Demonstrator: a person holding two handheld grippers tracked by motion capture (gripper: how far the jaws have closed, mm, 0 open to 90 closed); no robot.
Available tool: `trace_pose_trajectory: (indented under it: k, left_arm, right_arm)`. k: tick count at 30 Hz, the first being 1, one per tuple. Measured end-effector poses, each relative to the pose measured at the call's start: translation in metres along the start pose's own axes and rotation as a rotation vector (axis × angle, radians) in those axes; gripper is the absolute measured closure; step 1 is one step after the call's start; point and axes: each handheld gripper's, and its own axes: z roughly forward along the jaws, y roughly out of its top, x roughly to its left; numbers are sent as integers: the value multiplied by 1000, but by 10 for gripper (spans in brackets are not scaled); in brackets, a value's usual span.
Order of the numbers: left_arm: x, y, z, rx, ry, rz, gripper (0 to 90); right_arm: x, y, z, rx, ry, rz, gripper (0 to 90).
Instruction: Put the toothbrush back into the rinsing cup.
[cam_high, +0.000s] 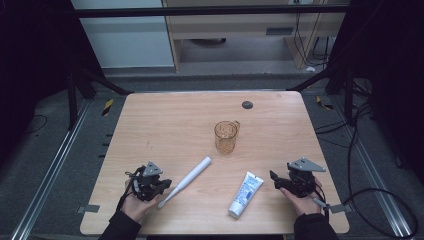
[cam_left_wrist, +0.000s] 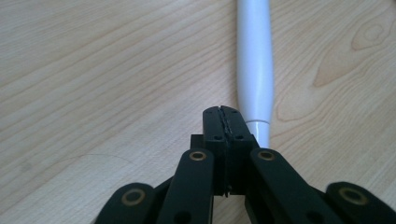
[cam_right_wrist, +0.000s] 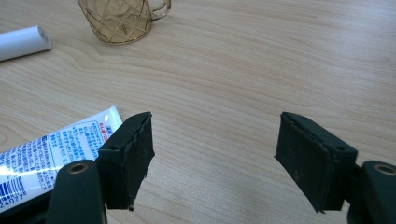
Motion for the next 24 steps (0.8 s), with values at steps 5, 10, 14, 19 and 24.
trace_pose_trajectory:
  k: [5,10,14,19,24]
  left_arm:
    - [-7,0,2,15,-22,12,893]
    - [-11,-1,2,23,-35,21,894]
    - [-15,-1,3,26,-41,29,894]
    - [-21,-1,3,25,-50,40,894]
    - [-26,0,5,29,-58,49,894]
  right_arm:
    - [0,0,-1,1,2,6,271]
    - [0,0,-1,1,2,7,268]
    - [0,-1,-1,-2,-2,0,267]
    - [-1,-1,-1,-2,-4,3,267]
    - [-1,-1,-1,-3,-5,2,267]
